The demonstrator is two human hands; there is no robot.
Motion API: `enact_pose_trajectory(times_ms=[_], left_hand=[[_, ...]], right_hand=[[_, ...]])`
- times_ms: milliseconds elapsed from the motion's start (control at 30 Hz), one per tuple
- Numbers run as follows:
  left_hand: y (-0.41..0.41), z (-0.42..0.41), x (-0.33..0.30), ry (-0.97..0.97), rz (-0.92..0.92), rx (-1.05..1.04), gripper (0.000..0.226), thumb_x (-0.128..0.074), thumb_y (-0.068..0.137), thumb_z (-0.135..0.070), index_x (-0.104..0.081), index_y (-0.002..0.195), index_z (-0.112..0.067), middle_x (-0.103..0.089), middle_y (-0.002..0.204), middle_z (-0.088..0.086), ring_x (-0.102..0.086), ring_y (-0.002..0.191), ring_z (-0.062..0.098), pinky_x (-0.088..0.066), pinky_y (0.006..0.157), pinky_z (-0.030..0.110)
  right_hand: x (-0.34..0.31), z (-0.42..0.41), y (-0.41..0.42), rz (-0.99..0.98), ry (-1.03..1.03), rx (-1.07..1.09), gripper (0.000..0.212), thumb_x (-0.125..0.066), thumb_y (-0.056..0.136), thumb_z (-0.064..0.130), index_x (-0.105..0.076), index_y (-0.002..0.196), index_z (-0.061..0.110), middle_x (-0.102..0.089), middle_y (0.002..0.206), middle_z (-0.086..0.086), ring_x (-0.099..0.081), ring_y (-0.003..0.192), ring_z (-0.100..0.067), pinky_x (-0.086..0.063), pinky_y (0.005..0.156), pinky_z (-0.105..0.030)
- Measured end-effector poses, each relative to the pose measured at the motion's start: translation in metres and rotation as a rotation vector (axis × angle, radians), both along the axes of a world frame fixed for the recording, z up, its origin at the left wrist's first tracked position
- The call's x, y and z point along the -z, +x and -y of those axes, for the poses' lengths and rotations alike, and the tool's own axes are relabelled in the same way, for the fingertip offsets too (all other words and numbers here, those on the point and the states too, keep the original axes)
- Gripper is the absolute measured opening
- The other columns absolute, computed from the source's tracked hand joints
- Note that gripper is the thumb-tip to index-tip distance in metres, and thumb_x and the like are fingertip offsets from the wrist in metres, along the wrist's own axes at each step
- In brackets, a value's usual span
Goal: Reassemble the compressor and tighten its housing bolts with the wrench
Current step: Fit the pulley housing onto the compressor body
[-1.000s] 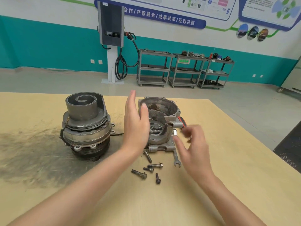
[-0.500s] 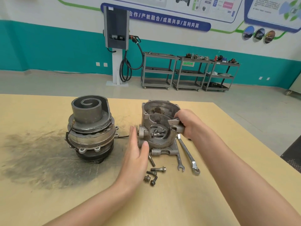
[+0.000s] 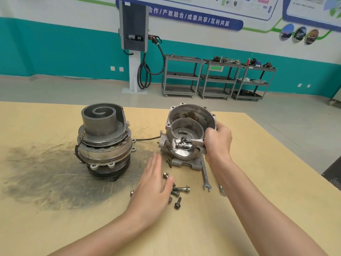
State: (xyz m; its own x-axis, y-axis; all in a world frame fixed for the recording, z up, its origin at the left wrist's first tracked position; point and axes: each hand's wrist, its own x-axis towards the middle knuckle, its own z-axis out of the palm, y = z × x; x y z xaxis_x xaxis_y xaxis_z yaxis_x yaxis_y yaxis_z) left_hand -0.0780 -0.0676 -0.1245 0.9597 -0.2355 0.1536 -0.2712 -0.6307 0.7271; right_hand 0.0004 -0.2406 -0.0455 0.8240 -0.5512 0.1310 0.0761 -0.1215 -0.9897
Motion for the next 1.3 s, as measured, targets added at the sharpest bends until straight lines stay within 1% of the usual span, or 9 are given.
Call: enact_pose_trajectory(times_ms=[133,267,467,667,800,933,1067,1133,1300], left_hand=[[0.002,-0.004,0.002,0.424,0.116,-0.043,0.082,-0.017,0.096,-0.069,0.012,0.158,-0.024,0.017,0.164,-0.011,0.025,0.147,0.002,0.019,0.120,0.031],[0.000,-0.015,0.004,0.561,0.013,-0.057,0.108,0.005,0.071,-0.088,0.011,0.158,-0.025,0.018,0.165,-0.008,0.021,0.150,0.009,0.014,0.122,0.043],[-0.004,-0.024,0.008,0.423,0.053,-0.041,0.122,-0.005,0.059,-0.096,0.022,0.155,-0.026,0.028,0.161,-0.011,0.032,0.145,0.004,0.017,0.119,0.031],[-0.003,0.023,0.015,0.254,0.101,-0.077,0.143,-0.046,0.055,-0.095,0.037,0.147,-0.024,0.035,0.159,-0.004,0.035,0.144,0.009,0.019,0.118,0.031],[0.011,0.042,0.012,0.224,0.102,-0.155,0.138,-0.058,0.068,-0.084,0.025,0.152,-0.014,0.019,0.165,0.005,0.020,0.151,0.017,0.010,0.122,0.036],[0.016,0.044,0.012,0.176,0.123,-0.202,0.133,-0.061,0.069,-0.080,0.015,0.154,-0.013,0.004,0.167,0.008,0.004,0.154,0.020,-0.002,0.124,0.035],[0.016,0.044,0.010,0.139,0.130,-0.242,0.129,-0.066,0.067,-0.078,0.002,0.154,-0.012,-0.011,0.165,0.010,-0.010,0.153,0.022,-0.013,0.123,0.036],[0.015,0.044,0.009,0.119,0.129,-0.263,0.127,-0.068,0.066,-0.077,-0.004,0.154,-0.010,-0.019,0.162,0.010,-0.015,0.151,0.023,-0.016,0.122,0.036],[0.013,0.044,0.008,0.130,0.127,-0.289,0.120,-0.069,0.064,-0.078,-0.020,0.150,-0.009,-0.034,0.155,0.010,-0.024,0.148,0.024,-0.021,0.120,0.038]], right_hand=[[0.002,-0.006,-0.006,0.083,-0.064,-0.001,0.044,-0.035,0.072,-0.002,-0.067,0.076,0.028,-0.048,0.044,0.018,-0.036,0.049,-0.019,-0.035,0.047,-0.030],[0.005,-0.007,-0.009,0.134,-0.075,-0.015,0.048,-0.037,0.074,-0.005,-0.069,0.086,0.029,-0.050,0.048,0.020,-0.035,0.044,-0.009,-0.033,0.045,-0.024],[0.012,-0.013,-0.009,0.224,-0.119,0.035,0.055,-0.040,0.078,-0.008,-0.069,0.116,0.019,-0.065,0.077,0.014,-0.047,0.051,0.000,-0.041,0.056,-0.019],[0.018,-0.017,-0.015,0.278,-0.145,0.039,0.056,-0.040,0.079,-0.007,-0.065,0.125,0.014,-0.070,0.093,0.004,-0.044,0.052,-0.001,-0.041,0.058,-0.019],[0.019,-0.020,-0.020,0.304,-0.149,0.048,0.053,-0.042,0.080,-0.008,-0.064,0.124,0.008,-0.069,0.096,-0.001,-0.048,0.063,0.002,-0.045,0.067,-0.020],[0.022,-0.024,-0.026,0.314,-0.144,0.061,0.058,-0.040,0.075,0.003,-0.060,0.130,0.007,-0.070,0.111,-0.011,-0.054,0.082,-0.007,-0.051,0.085,-0.036],[0.034,-0.027,-0.033,0.345,-0.153,0.097,0.066,-0.038,0.071,0.010,-0.056,0.135,0.005,-0.067,0.091,-0.009,-0.044,0.059,-0.009,-0.046,0.063,-0.039],[0.039,-0.027,-0.037,0.380,-0.171,0.092,0.064,-0.039,0.073,0.008,-0.056,0.134,0.005,-0.068,0.093,-0.008,-0.046,0.060,-0.009,-0.046,0.063,-0.038],[0.043,-0.026,-0.041,0.435,-0.206,0.049,0.061,-0.039,0.074,0.001,-0.058,0.131,0.008,-0.069,0.111,-0.005,-0.062,0.100,-0.021,-0.051,0.091,-0.048]])
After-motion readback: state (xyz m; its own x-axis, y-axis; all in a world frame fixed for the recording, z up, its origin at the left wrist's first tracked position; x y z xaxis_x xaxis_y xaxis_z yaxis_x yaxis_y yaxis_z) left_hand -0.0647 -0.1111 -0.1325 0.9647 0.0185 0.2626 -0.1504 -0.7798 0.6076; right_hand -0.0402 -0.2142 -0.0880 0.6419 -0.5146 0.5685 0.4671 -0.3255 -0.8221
